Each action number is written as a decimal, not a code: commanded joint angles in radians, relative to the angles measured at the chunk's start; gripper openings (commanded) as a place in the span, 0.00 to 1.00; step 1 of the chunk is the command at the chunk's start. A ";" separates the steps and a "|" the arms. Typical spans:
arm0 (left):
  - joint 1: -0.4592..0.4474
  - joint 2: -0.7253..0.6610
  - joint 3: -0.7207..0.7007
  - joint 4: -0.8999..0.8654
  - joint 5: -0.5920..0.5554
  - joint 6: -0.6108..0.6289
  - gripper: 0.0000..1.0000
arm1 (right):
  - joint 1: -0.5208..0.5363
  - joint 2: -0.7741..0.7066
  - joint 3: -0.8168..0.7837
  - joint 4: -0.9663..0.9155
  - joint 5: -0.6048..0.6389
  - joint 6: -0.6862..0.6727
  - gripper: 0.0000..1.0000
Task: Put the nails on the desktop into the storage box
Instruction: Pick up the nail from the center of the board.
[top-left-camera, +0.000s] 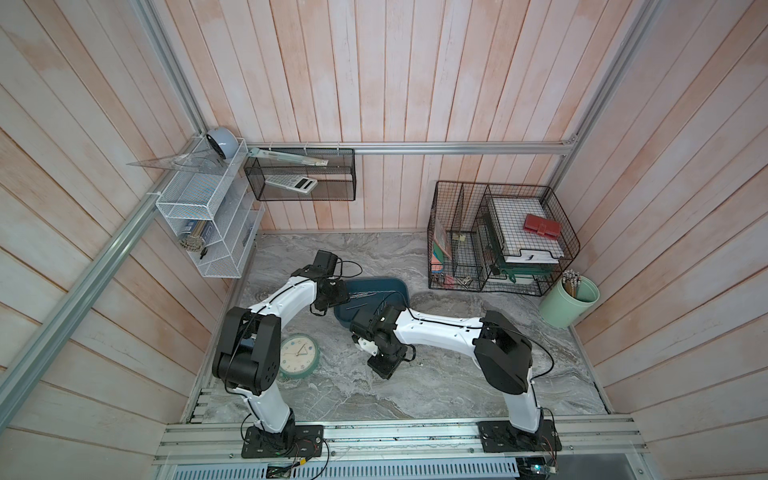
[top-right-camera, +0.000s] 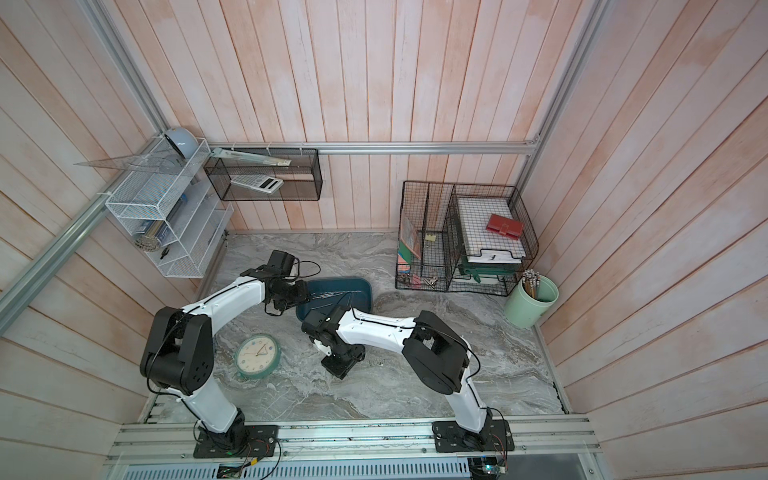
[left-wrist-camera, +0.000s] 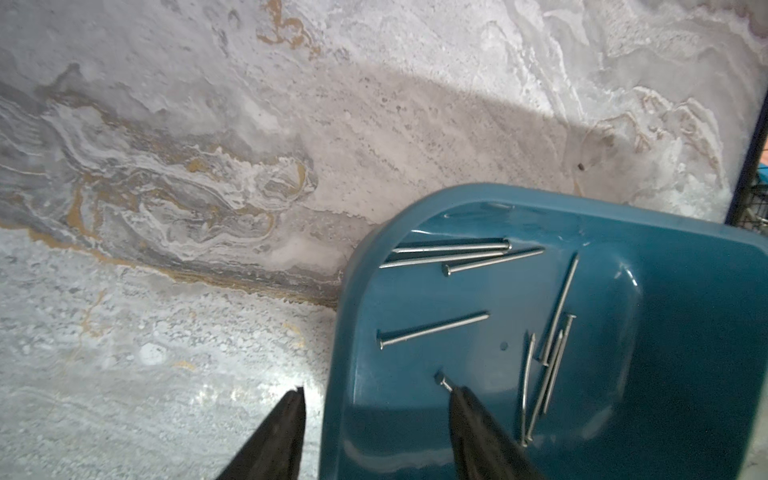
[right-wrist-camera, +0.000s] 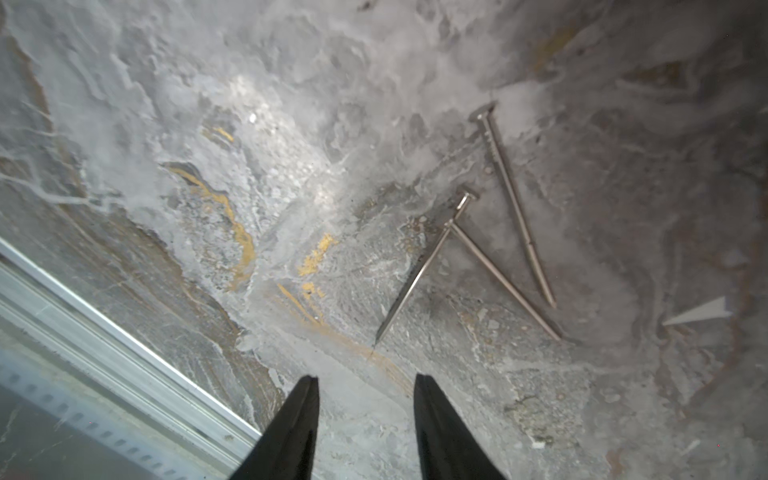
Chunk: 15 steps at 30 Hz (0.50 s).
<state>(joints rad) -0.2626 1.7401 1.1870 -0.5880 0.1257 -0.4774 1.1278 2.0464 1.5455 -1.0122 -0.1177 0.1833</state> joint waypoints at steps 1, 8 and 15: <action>0.005 0.019 -0.004 0.026 0.022 0.018 0.58 | -0.003 0.017 0.018 -0.030 0.017 0.027 0.43; 0.006 0.016 -0.007 0.020 0.028 0.018 0.56 | -0.013 0.063 0.067 -0.026 0.022 0.036 0.43; 0.006 0.021 -0.002 0.018 0.045 0.020 0.56 | -0.022 0.144 0.110 -0.048 0.026 0.041 0.37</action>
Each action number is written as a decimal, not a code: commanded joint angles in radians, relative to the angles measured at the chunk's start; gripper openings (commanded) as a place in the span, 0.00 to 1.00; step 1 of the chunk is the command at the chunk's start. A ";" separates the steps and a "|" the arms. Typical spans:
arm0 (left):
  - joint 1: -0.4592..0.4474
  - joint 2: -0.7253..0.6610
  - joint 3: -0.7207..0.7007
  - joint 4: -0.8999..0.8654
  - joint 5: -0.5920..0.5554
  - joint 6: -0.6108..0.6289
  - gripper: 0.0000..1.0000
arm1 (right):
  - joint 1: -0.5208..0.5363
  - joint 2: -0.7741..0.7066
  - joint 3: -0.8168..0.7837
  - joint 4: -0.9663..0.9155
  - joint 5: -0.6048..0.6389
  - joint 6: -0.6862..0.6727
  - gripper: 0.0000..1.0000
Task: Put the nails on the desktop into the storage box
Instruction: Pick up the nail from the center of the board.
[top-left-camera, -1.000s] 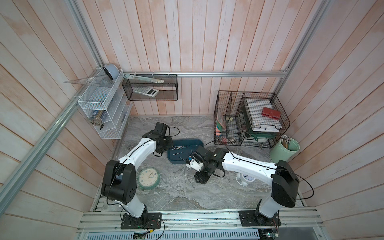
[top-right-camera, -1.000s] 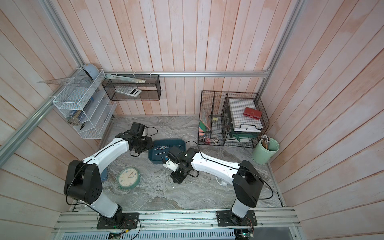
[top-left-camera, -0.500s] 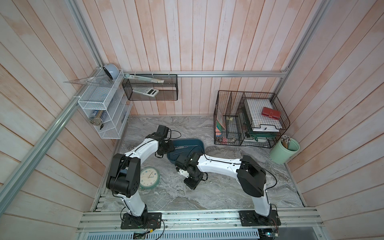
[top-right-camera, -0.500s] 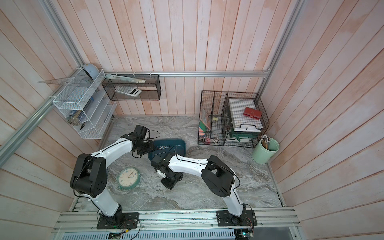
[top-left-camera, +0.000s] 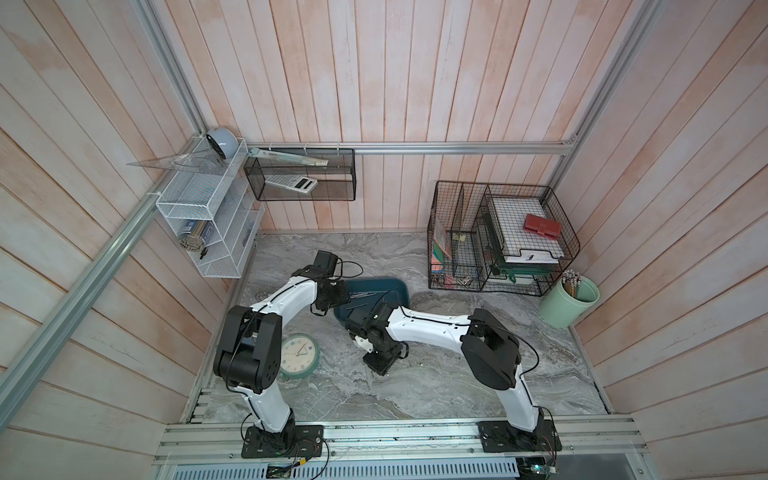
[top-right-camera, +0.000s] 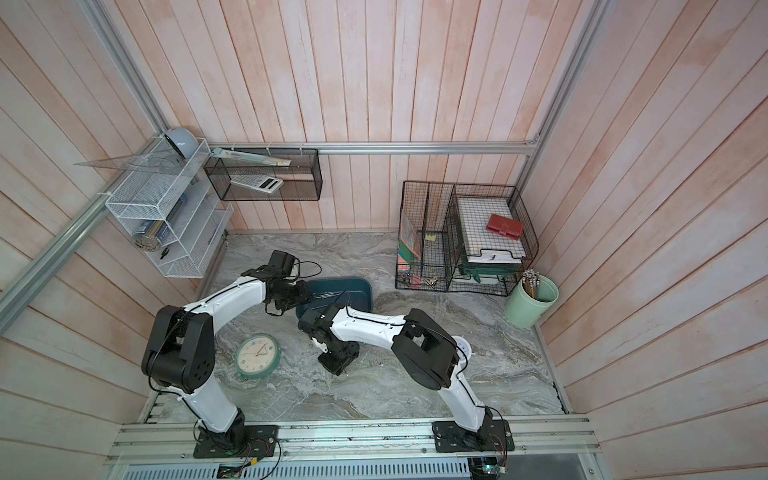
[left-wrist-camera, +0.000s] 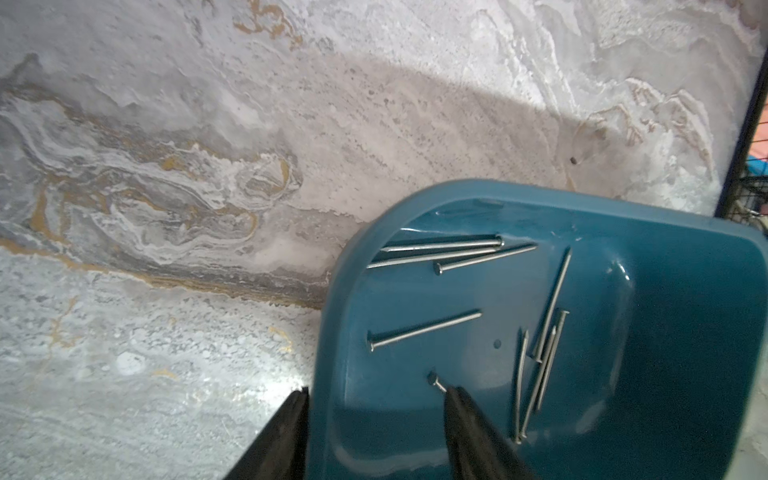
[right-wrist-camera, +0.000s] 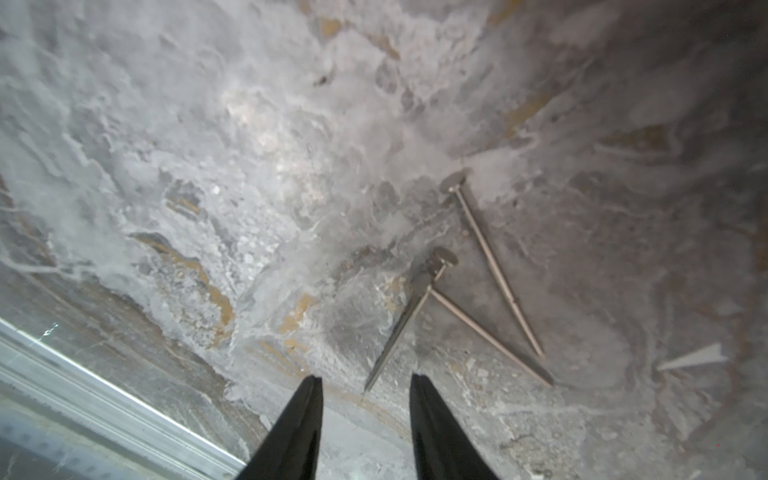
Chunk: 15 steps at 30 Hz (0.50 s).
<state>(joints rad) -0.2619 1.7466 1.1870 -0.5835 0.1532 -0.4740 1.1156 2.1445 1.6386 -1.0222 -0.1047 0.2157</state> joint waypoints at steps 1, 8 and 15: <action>0.006 0.016 0.000 0.013 0.017 0.017 0.56 | -0.011 0.051 0.015 -0.037 0.012 0.010 0.36; 0.007 0.011 -0.004 0.013 0.020 0.019 0.54 | -0.020 0.092 0.009 -0.041 0.013 0.019 0.20; 0.007 0.008 -0.006 0.014 0.023 0.019 0.53 | -0.020 0.075 0.021 -0.069 0.064 0.017 0.00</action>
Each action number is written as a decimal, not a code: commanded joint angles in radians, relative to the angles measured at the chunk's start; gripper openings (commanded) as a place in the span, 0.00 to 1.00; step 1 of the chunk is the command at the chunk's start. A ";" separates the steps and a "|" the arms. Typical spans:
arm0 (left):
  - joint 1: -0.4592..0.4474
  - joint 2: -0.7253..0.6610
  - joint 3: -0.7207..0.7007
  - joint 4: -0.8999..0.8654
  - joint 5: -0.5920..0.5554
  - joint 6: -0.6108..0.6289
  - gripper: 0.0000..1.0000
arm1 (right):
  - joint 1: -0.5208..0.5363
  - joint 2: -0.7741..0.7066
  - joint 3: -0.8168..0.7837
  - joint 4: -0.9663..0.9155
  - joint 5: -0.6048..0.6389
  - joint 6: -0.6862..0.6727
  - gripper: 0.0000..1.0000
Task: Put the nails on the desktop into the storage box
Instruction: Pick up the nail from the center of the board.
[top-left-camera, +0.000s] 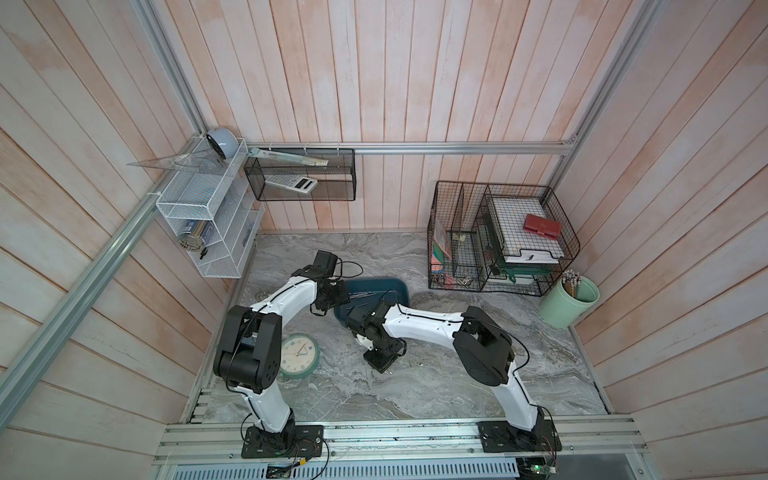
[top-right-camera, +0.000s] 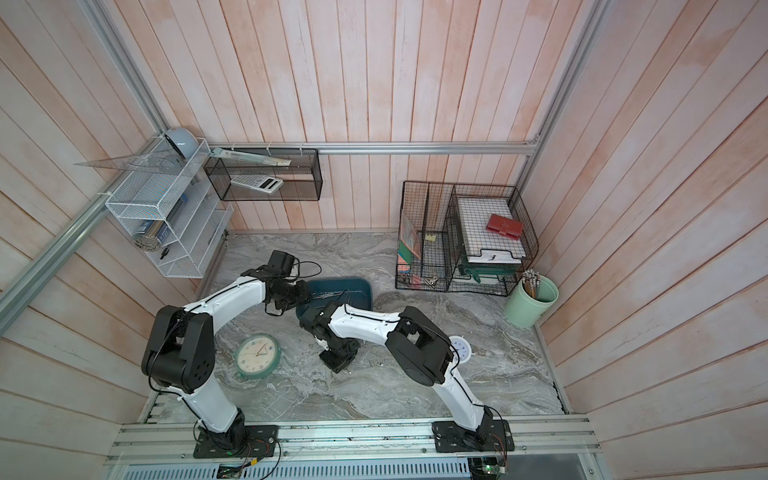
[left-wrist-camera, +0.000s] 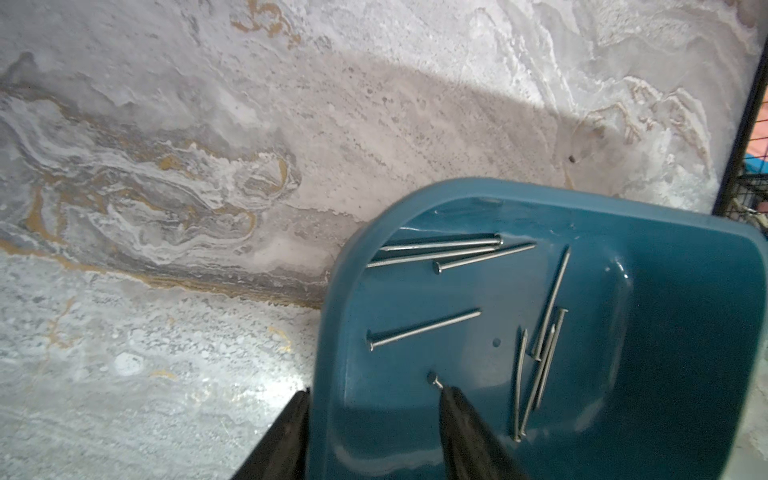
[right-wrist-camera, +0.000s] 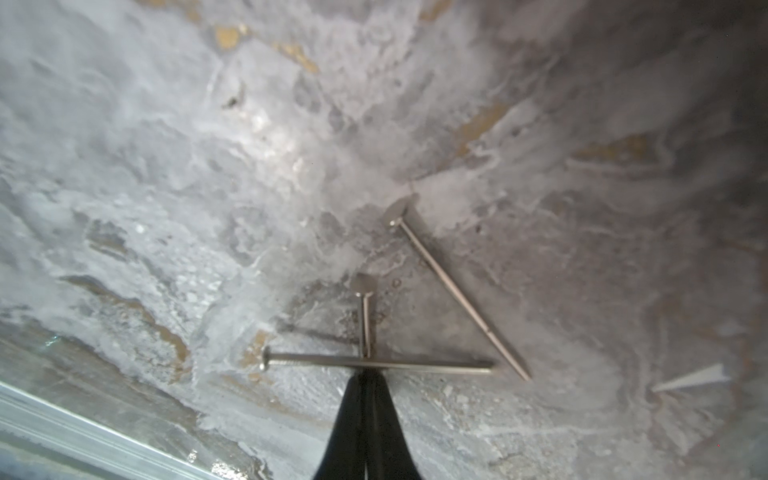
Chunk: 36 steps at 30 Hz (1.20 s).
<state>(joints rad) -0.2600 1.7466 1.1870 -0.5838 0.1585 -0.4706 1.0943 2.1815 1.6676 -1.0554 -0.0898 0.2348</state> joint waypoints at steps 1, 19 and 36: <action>0.004 0.010 -0.007 0.015 0.021 0.015 0.53 | 0.002 0.025 -0.009 -0.040 0.056 -0.005 0.00; 0.005 0.014 -0.002 0.016 0.038 0.010 0.51 | -0.054 -0.279 -0.060 -0.097 -0.030 -0.106 0.00; 0.006 0.021 -0.001 0.024 0.063 0.003 0.51 | -0.318 0.029 0.431 -0.181 -0.234 -0.206 0.00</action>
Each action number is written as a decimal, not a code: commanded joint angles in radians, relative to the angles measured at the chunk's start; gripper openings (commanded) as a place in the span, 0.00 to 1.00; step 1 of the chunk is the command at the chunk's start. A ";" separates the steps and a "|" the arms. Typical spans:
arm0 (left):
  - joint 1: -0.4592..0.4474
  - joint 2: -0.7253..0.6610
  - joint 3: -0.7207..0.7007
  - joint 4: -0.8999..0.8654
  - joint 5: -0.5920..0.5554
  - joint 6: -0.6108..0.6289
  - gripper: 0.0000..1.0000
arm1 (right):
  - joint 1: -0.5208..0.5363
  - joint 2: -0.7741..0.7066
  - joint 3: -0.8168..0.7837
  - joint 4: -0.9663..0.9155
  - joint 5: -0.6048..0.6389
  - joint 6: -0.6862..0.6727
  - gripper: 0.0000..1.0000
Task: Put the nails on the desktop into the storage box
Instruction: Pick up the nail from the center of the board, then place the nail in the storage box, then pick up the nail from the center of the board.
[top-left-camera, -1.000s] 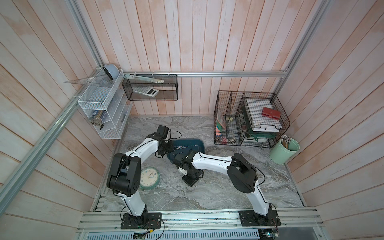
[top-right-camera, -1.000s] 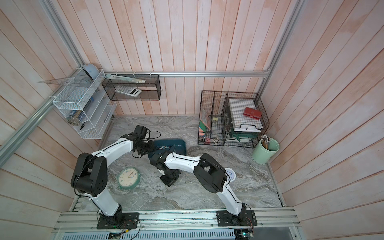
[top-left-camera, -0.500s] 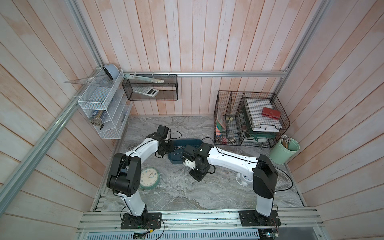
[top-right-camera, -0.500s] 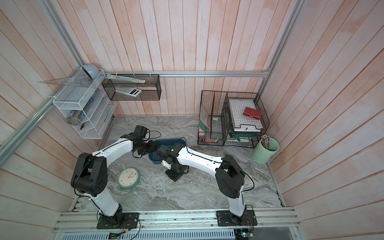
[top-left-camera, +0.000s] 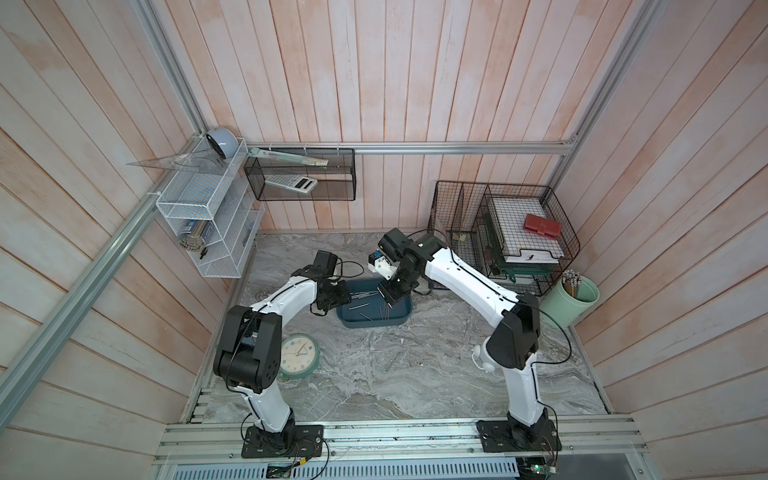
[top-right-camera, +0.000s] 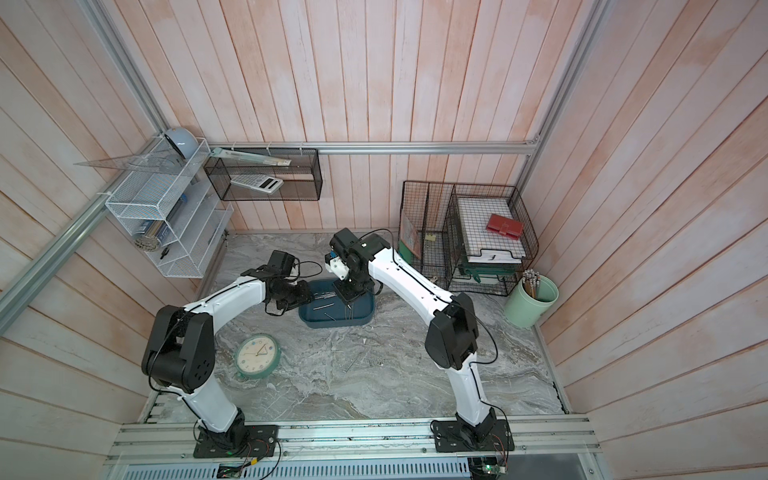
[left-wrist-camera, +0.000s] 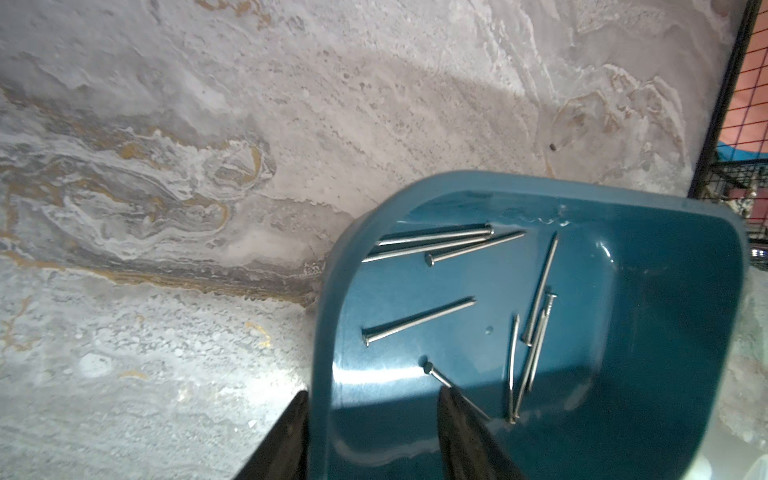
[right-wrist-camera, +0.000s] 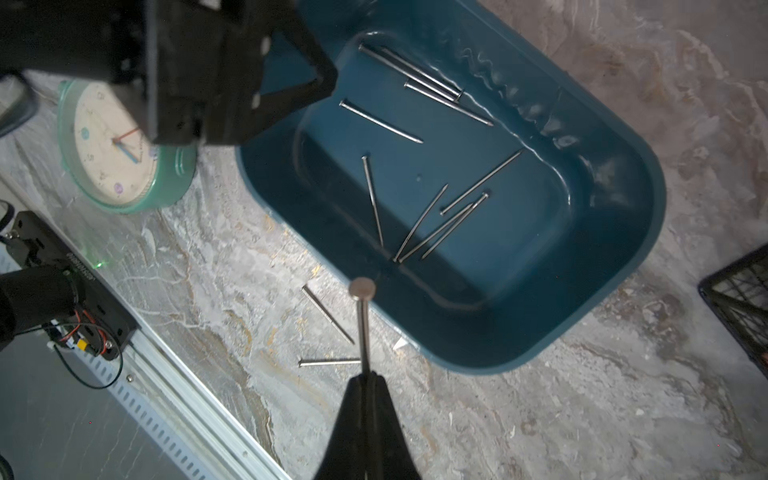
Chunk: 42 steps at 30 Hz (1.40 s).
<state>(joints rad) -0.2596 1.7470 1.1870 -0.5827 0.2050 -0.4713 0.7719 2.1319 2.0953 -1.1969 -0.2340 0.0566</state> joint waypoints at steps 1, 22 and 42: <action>0.006 0.023 -0.001 0.026 0.019 0.003 0.51 | 0.001 0.088 -0.005 -0.015 -0.111 -0.022 0.00; 0.006 0.033 -0.002 0.031 0.048 0.001 0.51 | 0.218 -0.478 -0.716 0.272 0.038 0.005 0.45; 0.008 0.048 -0.007 0.032 0.045 0.003 0.51 | 0.271 -0.100 -0.552 0.290 0.188 -0.249 0.43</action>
<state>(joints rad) -0.2562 1.7782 1.1870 -0.5610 0.2390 -0.4747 1.0382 1.9980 1.5322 -0.9043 -0.0452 -0.1593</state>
